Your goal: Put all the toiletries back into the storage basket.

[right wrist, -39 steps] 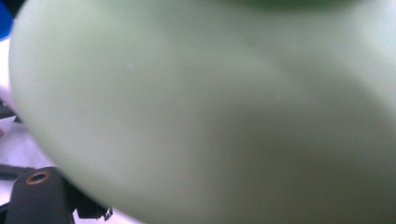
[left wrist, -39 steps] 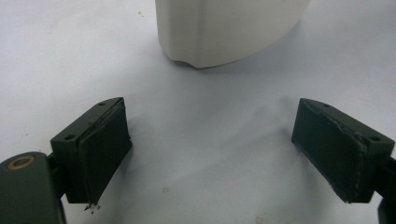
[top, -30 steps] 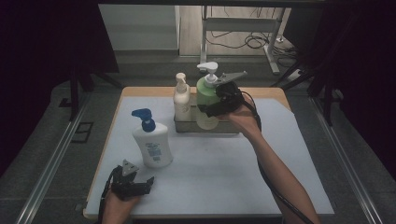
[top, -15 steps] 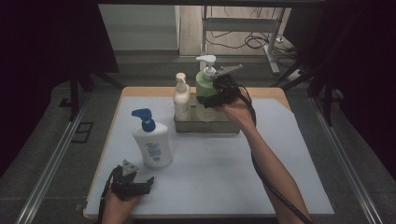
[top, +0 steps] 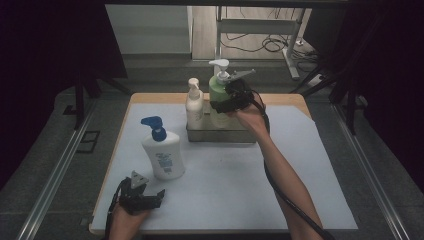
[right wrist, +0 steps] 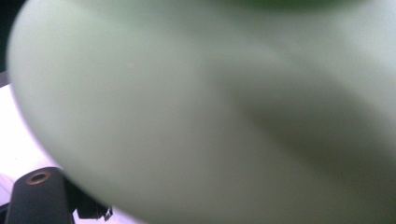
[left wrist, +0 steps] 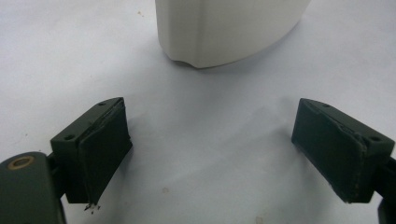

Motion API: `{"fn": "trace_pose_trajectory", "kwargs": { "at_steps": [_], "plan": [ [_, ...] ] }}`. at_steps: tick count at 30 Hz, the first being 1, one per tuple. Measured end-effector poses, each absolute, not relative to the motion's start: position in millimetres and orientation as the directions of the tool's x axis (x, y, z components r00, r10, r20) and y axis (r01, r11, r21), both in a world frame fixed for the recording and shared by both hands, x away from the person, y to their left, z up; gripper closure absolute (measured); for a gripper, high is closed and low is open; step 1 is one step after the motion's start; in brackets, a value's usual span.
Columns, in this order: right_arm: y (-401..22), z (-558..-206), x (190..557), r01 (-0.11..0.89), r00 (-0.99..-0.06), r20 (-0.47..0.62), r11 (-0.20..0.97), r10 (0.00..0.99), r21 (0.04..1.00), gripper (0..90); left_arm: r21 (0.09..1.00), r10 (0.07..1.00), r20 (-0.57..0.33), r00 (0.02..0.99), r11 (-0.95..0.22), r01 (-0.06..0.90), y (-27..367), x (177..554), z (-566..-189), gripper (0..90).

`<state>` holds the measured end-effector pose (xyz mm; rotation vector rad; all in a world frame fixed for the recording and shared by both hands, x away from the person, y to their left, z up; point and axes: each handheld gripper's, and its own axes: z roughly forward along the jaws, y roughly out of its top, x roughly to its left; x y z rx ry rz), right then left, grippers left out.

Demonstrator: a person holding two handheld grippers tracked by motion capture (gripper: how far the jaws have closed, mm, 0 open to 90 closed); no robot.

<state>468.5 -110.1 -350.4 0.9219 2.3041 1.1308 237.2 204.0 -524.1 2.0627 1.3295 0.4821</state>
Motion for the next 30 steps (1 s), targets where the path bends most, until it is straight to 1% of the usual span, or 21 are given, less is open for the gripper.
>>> {"fn": "trace_pose_trajectory", "kwargs": {
  "at_steps": [7,30],
  "plan": [
    [-107,-363,473,0.39,-0.701,-0.07,0.464,0.71,0.796,12.6,0.678,0.905,-0.031,0.425,-0.293,0.675,204,237,-524,10.8],
    [-109,-380,478,0.418,-0.714,-0.046,0.478,0.698,0.773,12.7,0.678,0.905,-0.032,0.424,-0.292,0.675,204,237,-524,10.8]
  ]
}}
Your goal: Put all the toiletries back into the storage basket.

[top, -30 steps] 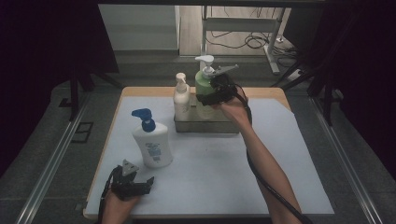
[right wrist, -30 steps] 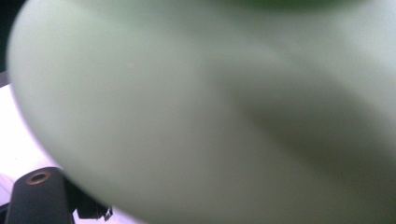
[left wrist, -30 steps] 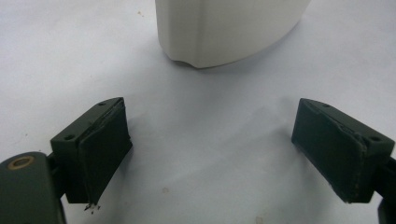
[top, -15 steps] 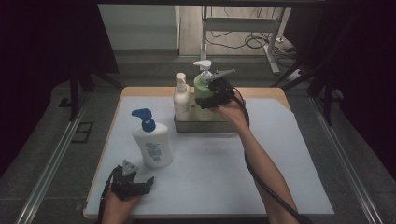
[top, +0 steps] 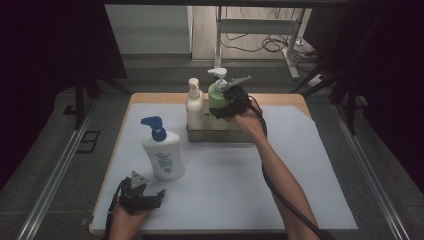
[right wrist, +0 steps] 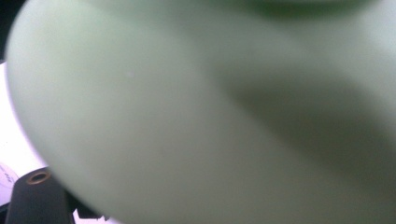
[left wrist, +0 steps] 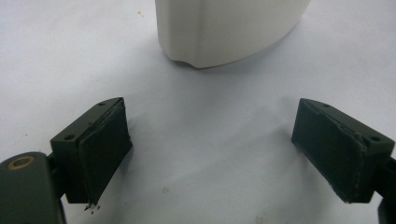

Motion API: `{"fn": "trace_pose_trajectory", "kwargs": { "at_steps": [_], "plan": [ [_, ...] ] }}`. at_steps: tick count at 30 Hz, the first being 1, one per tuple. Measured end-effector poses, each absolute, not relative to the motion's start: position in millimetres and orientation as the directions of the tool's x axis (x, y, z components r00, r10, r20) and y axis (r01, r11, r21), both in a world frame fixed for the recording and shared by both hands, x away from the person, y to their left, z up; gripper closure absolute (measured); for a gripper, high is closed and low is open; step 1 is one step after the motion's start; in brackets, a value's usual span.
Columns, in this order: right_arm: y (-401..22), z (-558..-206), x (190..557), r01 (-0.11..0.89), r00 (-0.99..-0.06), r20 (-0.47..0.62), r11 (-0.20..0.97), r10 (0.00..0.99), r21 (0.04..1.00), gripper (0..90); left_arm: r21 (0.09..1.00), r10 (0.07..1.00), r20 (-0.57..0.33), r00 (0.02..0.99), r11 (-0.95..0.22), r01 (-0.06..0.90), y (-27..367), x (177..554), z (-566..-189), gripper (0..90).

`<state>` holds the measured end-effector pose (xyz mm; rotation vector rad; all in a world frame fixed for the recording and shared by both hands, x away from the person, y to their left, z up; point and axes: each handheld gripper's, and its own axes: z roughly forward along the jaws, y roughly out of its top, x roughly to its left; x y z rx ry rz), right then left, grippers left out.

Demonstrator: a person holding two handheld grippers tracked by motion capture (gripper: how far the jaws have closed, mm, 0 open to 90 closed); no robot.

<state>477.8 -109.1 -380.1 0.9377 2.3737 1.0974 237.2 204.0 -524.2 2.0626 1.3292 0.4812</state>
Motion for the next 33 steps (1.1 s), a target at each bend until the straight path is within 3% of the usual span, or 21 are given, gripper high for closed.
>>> {"fn": "trace_pose_trajectory", "kwargs": {
  "at_steps": [33],
  "plan": [
    [-109,-419,484,0.474,-0.72,-0.005,0.496,0.694,0.728,12.1,0.677,0.905,-0.031,0.425,-0.293,0.674,204,237,-524,10.8]
  ]
}}
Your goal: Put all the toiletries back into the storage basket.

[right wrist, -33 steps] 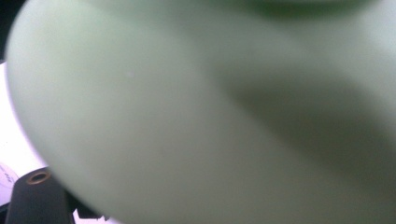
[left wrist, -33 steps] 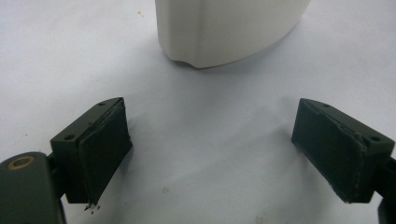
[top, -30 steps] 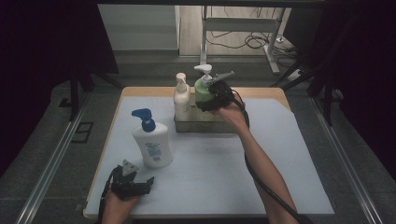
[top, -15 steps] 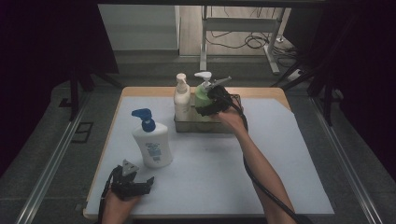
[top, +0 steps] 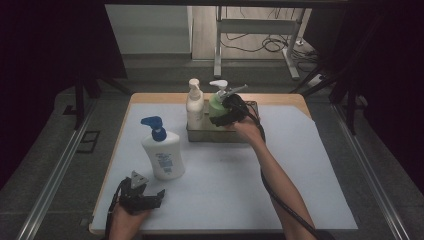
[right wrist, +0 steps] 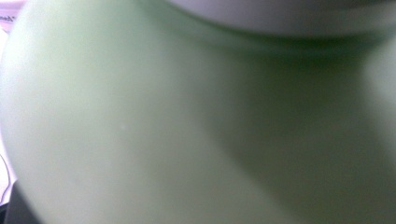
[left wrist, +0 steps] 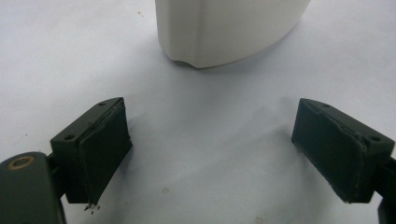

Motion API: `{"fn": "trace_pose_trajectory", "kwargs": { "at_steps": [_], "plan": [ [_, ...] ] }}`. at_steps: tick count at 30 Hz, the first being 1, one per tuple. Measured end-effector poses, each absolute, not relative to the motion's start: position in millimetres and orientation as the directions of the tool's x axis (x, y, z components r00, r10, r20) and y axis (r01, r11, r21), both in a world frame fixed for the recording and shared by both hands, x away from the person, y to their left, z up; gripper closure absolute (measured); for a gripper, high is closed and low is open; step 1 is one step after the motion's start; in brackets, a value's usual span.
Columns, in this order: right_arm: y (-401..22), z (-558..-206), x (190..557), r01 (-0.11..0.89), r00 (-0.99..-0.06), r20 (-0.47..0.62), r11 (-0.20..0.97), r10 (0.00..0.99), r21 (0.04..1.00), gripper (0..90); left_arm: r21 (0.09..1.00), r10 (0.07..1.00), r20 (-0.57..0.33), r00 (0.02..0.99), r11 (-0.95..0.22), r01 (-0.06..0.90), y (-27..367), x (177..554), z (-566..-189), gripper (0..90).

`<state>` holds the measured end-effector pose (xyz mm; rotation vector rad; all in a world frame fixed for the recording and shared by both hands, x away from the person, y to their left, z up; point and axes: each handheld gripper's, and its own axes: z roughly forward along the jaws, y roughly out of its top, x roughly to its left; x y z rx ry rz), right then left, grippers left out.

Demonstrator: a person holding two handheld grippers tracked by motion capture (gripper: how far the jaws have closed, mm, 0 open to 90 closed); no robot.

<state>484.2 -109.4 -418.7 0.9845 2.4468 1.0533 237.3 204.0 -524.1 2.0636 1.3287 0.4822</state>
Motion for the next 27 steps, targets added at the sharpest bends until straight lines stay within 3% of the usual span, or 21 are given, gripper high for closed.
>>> {"fn": "trace_pose_trajectory", "kwargs": {
  "at_steps": [27],
  "plan": [
    [-134,-409,462,0.424,-0.717,0.006,0.429,0.697,0.798,13.2,0.678,0.905,-0.032,0.424,-0.292,0.675,204,237,-524,10.8]
  ]
}}
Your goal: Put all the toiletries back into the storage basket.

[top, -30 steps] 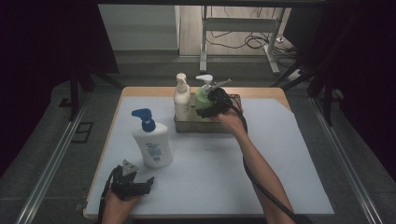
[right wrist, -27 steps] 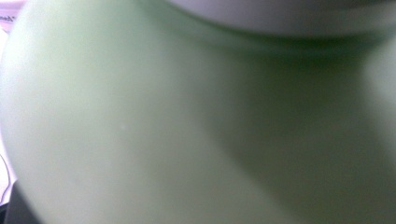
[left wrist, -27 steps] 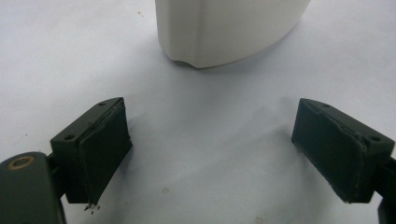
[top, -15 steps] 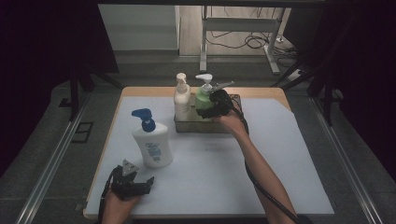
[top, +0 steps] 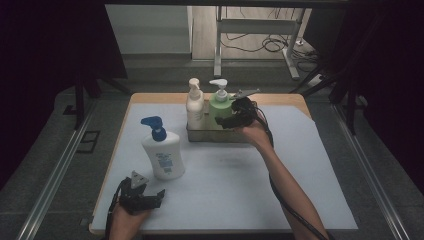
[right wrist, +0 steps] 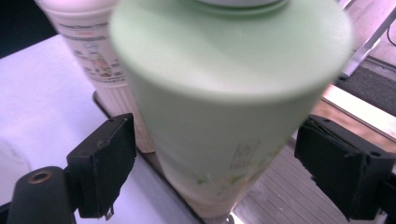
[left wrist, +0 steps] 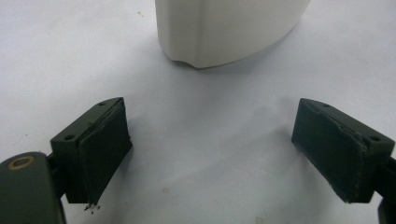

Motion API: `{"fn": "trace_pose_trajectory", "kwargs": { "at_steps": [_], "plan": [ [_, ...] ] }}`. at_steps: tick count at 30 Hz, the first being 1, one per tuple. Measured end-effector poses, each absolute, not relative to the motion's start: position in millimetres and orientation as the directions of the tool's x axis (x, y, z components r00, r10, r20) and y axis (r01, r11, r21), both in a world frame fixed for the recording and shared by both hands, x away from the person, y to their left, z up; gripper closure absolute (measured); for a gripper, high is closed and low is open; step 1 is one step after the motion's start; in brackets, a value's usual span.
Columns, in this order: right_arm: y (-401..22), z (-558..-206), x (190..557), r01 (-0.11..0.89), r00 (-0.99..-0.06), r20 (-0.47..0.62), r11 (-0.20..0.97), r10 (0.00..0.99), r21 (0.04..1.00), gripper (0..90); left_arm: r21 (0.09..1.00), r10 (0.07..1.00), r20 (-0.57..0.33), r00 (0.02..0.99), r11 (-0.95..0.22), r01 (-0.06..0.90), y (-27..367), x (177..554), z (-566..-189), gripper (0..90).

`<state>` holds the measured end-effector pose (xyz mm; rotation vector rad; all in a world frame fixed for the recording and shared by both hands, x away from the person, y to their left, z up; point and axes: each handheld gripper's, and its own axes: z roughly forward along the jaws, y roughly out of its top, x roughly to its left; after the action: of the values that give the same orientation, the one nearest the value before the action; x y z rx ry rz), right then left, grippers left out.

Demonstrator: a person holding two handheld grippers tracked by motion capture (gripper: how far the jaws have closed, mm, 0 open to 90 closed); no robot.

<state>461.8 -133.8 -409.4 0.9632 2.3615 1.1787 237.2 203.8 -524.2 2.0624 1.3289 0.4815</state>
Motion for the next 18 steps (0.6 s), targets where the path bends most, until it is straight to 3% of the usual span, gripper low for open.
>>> {"fn": "trace_pose_trajectory", "kwargs": {
  "at_steps": [6,18],
  "plan": [
    [-145,-401,451,0.415,-0.733,0.012,0.434,0.68,0.8,13.7,0.678,0.905,-0.032,0.424,-0.292,0.675,204,237,-524,10.8],
    [-172,-401,447,0.441,-0.698,0.02,0.408,0.715,0.8,31.4,0.678,0.905,-0.032,0.424,-0.291,0.675,204,237,-524,10.8]
  ]
}}
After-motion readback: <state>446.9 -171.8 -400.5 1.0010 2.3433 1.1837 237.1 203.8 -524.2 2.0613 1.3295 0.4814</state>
